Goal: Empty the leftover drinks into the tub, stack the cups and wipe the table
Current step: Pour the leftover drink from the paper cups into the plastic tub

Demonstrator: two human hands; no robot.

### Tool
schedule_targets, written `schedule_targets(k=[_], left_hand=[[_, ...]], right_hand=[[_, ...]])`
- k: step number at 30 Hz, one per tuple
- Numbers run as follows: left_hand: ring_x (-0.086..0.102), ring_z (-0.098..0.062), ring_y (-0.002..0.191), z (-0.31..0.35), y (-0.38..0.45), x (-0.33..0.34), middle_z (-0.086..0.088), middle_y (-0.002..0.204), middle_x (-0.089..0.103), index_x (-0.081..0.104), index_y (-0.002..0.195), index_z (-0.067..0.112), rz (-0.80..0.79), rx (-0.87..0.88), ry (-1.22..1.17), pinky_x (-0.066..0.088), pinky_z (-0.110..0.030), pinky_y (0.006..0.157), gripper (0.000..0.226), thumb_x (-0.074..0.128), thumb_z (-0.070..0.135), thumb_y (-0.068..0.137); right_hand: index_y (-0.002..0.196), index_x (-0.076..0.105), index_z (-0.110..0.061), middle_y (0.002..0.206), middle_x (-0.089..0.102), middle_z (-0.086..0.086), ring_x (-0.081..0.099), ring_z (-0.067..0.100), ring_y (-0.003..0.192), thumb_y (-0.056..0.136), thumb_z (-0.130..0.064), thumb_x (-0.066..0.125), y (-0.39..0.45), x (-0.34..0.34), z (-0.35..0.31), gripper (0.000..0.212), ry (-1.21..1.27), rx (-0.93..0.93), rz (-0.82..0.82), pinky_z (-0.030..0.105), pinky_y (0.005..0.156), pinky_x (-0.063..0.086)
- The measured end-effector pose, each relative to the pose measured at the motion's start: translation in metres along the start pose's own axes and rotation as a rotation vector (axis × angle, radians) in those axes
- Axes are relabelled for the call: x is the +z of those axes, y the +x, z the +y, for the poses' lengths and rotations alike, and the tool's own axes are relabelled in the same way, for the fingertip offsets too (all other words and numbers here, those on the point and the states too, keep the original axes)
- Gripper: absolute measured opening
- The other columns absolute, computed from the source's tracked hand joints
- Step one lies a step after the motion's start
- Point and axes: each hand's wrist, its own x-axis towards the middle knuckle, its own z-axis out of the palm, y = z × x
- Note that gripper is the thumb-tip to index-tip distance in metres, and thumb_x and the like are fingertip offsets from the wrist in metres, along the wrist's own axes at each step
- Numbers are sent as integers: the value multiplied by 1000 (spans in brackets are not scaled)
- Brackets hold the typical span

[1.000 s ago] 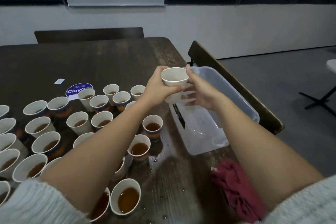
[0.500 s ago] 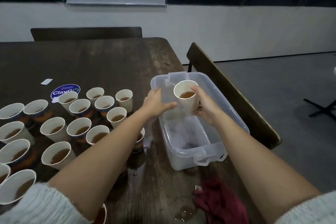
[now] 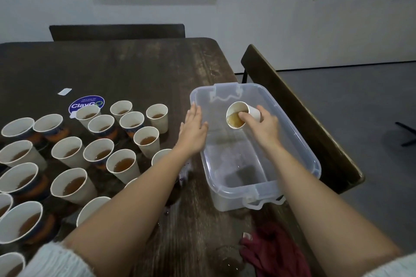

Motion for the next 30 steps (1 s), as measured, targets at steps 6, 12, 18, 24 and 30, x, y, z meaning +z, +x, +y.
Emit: schedule_targets(k=[6,12,18,24,30], left_hand=[[-3,-15,149,-2,0,1,3,162,-10,6,154,13,16,9,-32,-1,-43,117,56,31,19,105],[-3,-16,149,-2,0,1,2,162,-9,6,154,13,19,14,-41,-1,-42,117,56,31,18,105],[-6,-15,149,-2,-1,0,3,162,-10,5,154,14,19,1,-35,-3,-42,118,56,30,18,105],[-6,-14,149,-3,-3,0,4,161,-10,4,154,15,26,0,-33,-4,-41,118,56,29,18,105],[-5,-13,149,-5,-2,0,5,161,-10,4,154,16,26,3,-20,-4,-42,118,56,29,19,105]], right_hand=[[143,44,-13,135,39,10,46,18,108,86,-42,68,2,2,0,68,-55,-57,26,26,87,34],[146,40,-15,137,35,10,44,17,111,86,-39,70,-1,4,-2,71,-74,-87,31,19,86,29],[148,36,-15,140,33,11,42,17,108,86,-40,70,-3,4,-3,75,-93,-107,34,20,87,30],[148,36,-16,140,31,9,44,23,122,83,-38,73,1,6,1,77,-95,-113,67,17,88,28],[147,35,-16,141,29,10,43,27,122,79,-39,77,2,8,4,83,-143,-162,98,25,94,38]])
